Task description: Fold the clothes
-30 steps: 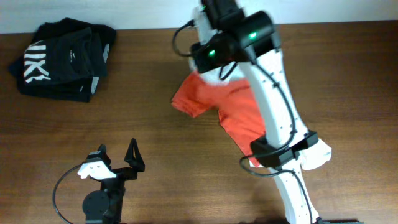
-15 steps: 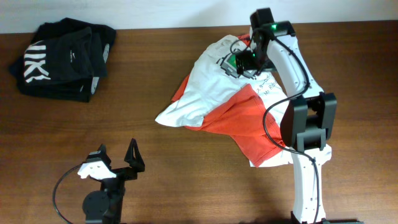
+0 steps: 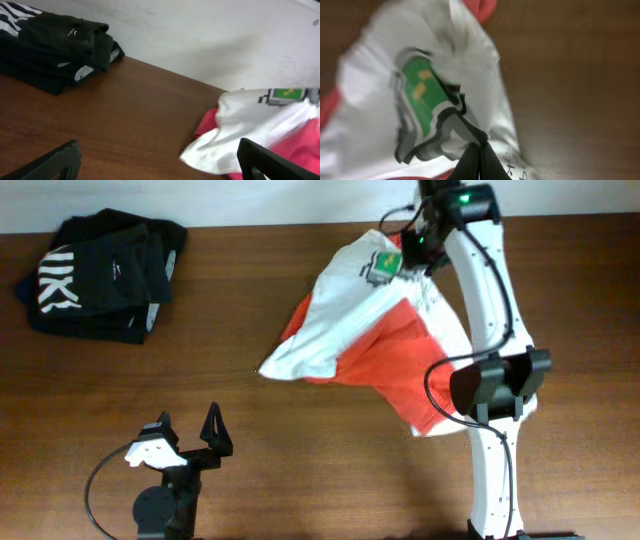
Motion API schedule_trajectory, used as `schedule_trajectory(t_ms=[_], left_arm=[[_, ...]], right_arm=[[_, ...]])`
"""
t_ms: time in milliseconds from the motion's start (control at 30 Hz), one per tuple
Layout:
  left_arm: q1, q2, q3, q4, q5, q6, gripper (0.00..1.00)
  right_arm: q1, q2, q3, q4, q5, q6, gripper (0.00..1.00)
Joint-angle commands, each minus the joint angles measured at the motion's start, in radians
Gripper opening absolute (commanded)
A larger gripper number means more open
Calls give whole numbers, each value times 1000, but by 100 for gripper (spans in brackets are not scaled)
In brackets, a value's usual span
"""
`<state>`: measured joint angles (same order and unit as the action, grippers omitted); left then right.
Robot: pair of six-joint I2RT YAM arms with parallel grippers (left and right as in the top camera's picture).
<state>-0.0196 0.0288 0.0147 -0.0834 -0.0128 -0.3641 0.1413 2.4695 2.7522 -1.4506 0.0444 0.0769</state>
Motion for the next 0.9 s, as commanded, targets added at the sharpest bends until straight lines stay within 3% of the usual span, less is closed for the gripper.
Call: schedule_trajectory(t_ms=[0, 33, 200, 333, 433, 500, 533, 567, 600, 733, 833, 867], left_arm=[[-4, -4, -5, 0, -3, -9, 99], [-4, -4, -5, 0, -3, -9, 99], [-4, -4, -5, 0, -3, -9, 99], [-4, -4, -5, 0, -3, -9, 99], [-4, -4, -5, 0, -3, -9, 99], [-4, -4, -5, 0, -3, -9, 99], [-4, -4, -5, 0, -3, -9, 99], [-4, -4, -5, 0, -3, -9, 99], [-4, -4, -5, 0, -3, -9, 99], [-4, -4, -5, 0, -3, -9, 99], [-4, -4, -5, 0, -3, -9, 99], [-4, -4, -5, 0, -3, -9, 99]], right_arm=[[-34, -34, 304, -58, 21, 37, 4], [-53, -43, 396, -74, 19, 63, 4], [-136, -329, 390, -41, 1, 106, 4], [-324, -428, 389, -64, 326, 235, 4], [-541, -415, 322, -84, 372, 325, 4], [-706, -415, 234, -68, 339, 396, 20], [-750, -415, 201, -64, 253, 394, 45], [-766, -414, 174, -63, 168, 378, 92], [-761, -414, 138, -60, 63, 348, 99], [-634, -413, 1, -69, -404, 194, 99], [-441, -413, -91, -121, -460, 92, 99], [-317, -413, -127, -135, -456, 15, 99]])
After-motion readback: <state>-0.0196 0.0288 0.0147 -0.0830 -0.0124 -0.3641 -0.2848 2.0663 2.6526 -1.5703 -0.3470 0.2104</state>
